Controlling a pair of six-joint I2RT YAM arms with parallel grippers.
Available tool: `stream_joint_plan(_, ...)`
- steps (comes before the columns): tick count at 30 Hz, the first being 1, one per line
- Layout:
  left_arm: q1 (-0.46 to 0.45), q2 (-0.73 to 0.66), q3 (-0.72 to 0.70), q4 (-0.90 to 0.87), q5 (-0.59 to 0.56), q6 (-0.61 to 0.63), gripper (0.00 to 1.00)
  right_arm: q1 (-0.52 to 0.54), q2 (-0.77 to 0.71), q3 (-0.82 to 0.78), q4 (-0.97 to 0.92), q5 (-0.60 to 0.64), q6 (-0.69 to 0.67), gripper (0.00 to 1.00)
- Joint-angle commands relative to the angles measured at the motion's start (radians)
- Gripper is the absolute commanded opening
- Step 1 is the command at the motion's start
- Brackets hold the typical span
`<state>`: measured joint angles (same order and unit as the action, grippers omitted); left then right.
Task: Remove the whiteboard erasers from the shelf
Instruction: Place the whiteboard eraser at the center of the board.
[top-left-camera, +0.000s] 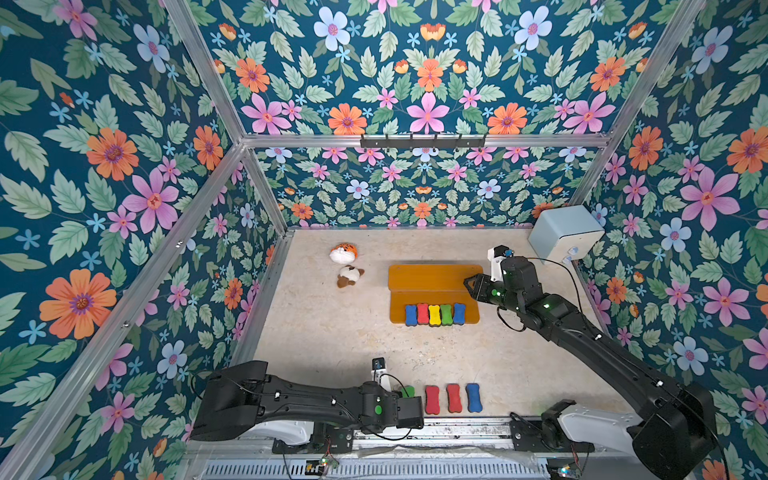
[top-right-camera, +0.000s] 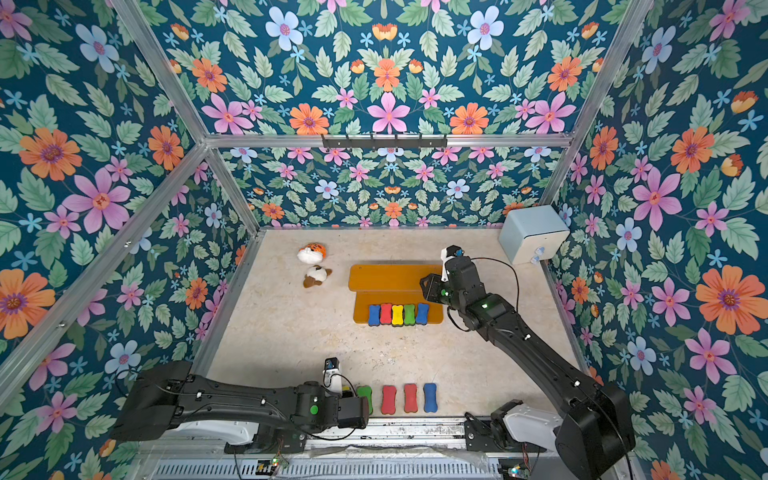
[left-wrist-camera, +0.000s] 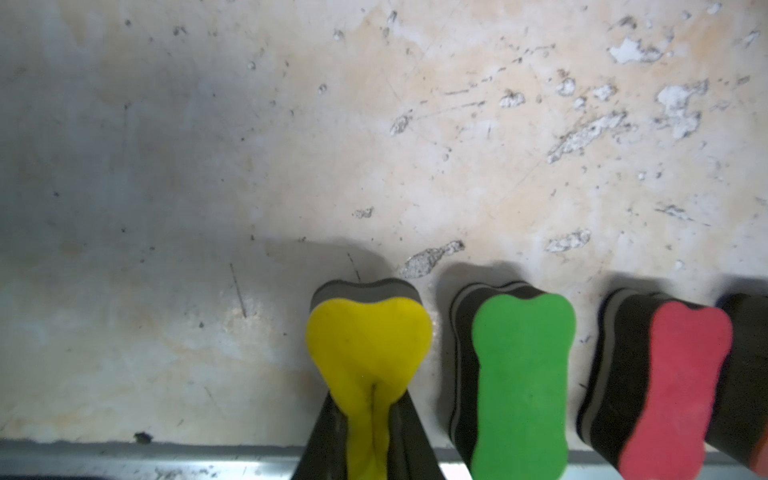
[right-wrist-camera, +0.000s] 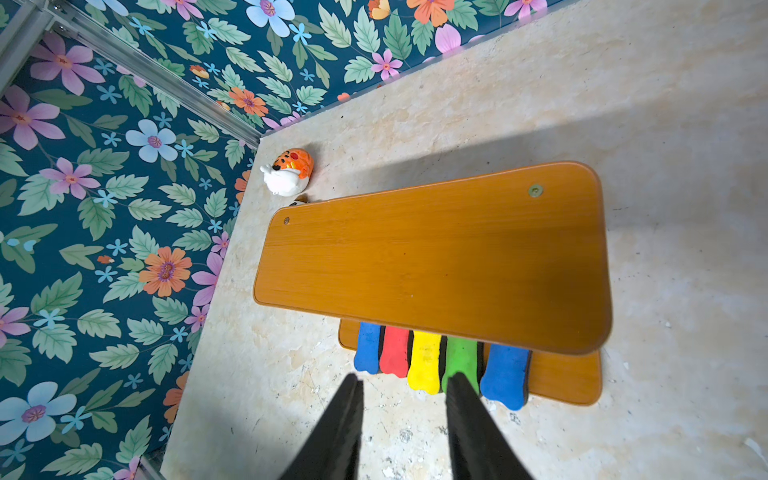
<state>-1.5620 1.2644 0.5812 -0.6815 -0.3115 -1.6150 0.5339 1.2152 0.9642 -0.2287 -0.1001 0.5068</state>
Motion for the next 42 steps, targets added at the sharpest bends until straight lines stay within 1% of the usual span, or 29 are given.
stream_joint_plan(1,-0.002,0.004,-0.004,-0.012,-0.016,-0.019,0.09,0.001,0.006,0.003,0.025,-0.008,0.010,0.39)
stream_joint_plan(4,-0.005,0.002,-0.011,-0.007,-0.014,-0.020,0.12,0.001,0.012,0.005,0.029,-0.015,0.014,0.38)
stream_joint_plan(12,-0.006,-0.009,-0.015,-0.010,-0.027,-0.013,0.28,0.000,0.022,0.005,0.036,-0.026,0.023,0.38)
stream_joint_plan(20,-0.006,-0.020,-0.002,-0.029,-0.052,0.001,0.49,0.001,0.029,-0.003,0.043,-0.036,0.030,0.38)
stream_joint_plan(23,-0.007,-0.025,0.006,-0.040,-0.062,0.007,0.54,0.001,0.031,-0.007,0.048,-0.038,0.032,0.38)
stream_joint_plan(26,-0.006,-0.031,0.018,-0.059,-0.072,0.008,0.57,0.001,0.030,-0.009,0.048,-0.039,0.035,0.38)
stream_joint_plan(29,-0.004,-0.041,0.022,-0.076,-0.078,0.009,0.64,0.001,0.030,-0.008,0.049,-0.041,0.036,0.38)
stream_joint_plan(33,-0.004,-0.055,0.012,-0.079,-0.076,0.008,0.70,0.001,0.038,-0.004,0.052,-0.042,0.039,0.38)
stream_joint_plan(37,-0.006,-0.076,-0.004,-0.090,-0.075,0.001,0.73,0.000,0.046,-0.001,0.055,-0.045,0.044,0.38)
stream_joint_plan(42,0.001,-0.120,-0.021,-0.114,-0.100,-0.003,0.76,0.000,0.061,0.004,0.063,-0.054,0.051,0.38)
